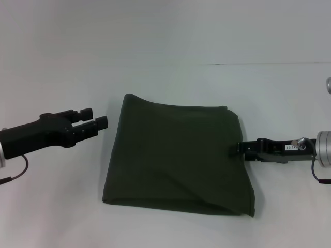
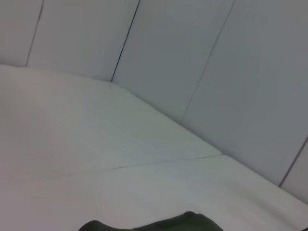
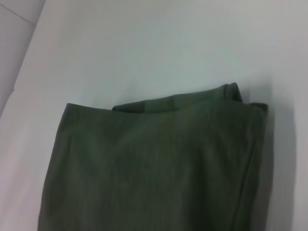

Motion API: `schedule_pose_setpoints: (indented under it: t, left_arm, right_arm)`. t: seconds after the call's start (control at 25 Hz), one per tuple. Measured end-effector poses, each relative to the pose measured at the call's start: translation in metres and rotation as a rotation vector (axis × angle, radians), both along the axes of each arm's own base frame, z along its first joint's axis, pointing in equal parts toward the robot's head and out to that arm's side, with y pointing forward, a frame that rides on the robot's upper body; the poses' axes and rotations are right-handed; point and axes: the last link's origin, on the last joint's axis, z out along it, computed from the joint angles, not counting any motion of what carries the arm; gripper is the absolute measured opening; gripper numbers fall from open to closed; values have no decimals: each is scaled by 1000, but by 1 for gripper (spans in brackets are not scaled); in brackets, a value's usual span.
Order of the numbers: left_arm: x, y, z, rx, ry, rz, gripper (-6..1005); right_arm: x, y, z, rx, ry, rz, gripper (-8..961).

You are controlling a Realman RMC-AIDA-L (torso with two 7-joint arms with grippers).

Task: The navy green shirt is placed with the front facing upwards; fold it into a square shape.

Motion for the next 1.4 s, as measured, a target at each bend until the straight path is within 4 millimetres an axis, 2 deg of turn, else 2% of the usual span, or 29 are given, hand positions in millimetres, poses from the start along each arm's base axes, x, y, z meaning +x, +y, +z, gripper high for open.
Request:
schedule_pose_setpoints:
  t: [0.32,0.68,0.88,1.0,1.2,1.4]
  left_arm:
    - [4,-10,-1,-42,-10,-62,581]
    - [6,-8,0,-37,-6,-67,582]
    - [5,-7,2,-27,-10,-63,582]
    - [4,-6,3,-20,-12,-56,582]
    - [3,-6,3,-14,-13,-51,582]
    - [3,-5,3,-14,-12,-55,582]
  right_arm:
    - [-6,4,-5,-2,-2,5,713]
    - [-13,7,-13,-10,0,8,701]
    - [-14,9,-13,-3,-3,12,468]
    - [-13,10,-12,9,-4,9,225]
    - [-13,13,-10,25,-13,10,47]
    - [-16,19,-8,40,-25,21,47]
